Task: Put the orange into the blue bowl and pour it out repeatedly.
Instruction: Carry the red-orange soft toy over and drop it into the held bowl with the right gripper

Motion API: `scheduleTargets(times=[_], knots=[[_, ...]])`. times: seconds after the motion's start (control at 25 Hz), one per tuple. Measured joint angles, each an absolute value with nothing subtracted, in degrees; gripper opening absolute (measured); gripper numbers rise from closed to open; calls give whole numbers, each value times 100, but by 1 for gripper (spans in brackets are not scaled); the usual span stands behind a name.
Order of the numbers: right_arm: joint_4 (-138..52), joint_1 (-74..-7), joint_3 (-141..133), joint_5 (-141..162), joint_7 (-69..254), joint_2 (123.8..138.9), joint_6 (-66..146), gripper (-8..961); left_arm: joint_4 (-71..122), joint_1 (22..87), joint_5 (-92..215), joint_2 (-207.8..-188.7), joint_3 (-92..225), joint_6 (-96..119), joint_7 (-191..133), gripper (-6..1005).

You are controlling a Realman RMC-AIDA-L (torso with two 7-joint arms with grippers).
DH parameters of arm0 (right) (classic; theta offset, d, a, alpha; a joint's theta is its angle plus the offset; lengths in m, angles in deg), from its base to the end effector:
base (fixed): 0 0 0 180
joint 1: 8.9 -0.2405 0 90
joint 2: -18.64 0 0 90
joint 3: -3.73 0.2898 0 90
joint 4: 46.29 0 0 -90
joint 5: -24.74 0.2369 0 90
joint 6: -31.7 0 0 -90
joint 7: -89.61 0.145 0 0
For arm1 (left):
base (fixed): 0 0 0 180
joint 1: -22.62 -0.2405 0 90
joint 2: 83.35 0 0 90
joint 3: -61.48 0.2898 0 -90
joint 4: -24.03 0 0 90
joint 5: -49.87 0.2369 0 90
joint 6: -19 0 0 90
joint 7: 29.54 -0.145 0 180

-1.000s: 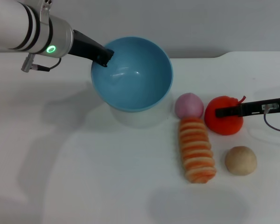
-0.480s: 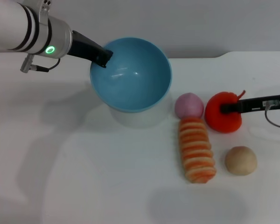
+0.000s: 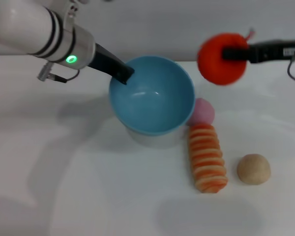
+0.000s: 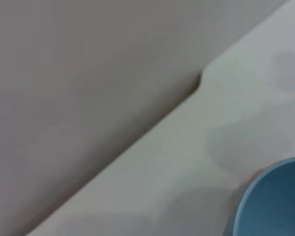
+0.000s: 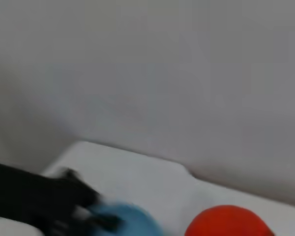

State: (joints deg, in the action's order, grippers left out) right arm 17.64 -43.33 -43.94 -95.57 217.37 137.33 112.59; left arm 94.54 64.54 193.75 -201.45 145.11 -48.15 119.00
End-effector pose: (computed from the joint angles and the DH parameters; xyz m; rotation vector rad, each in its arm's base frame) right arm 0.2255 0.4362 0.0544 -2.4620 1.0811 0.5426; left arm -0.1377 0.4564 -0.0355 -2.5140 -0.6915 0.1587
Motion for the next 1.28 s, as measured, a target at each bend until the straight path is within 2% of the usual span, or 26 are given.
scheduleTargets(times=[0.28, 0.52, 0.84, 1.04, 1.12, 1.28], knots=[[1949, -4576, -5122, -8728, 21829, 13735, 11529, 146, 9303, 6594, 19359, -20163, 14628, -4721, 11926, -1], [935, -5149, -5517, -8760, 21712, 13709, 11363, 112, 9277, 6624, 19303, -20182, 14855, -4577, 11926, -1], [859, -5116, -5626, -8740, 21568, 13723, 11206, 74, 9276, 6574, 19302, -20171, 14837, -4509, 11932, -2], [888, -5016, -5596, -8557, 21513, 13732, 11205, 245, 9276, 6562, 19297, -20166, 14846, -4465, 11935, -2], [951, -4877, -5580, -8398, 21512, 13717, 11208, 491, 9258, 6556, 19296, -20165, 14839, -4453, 11935, -2], [1146, -4685, -5561, -8320, 21511, 13706, 11228, 528, 9215, 6554, 19305, -20158, 14817, -4438, 11935, -2]])
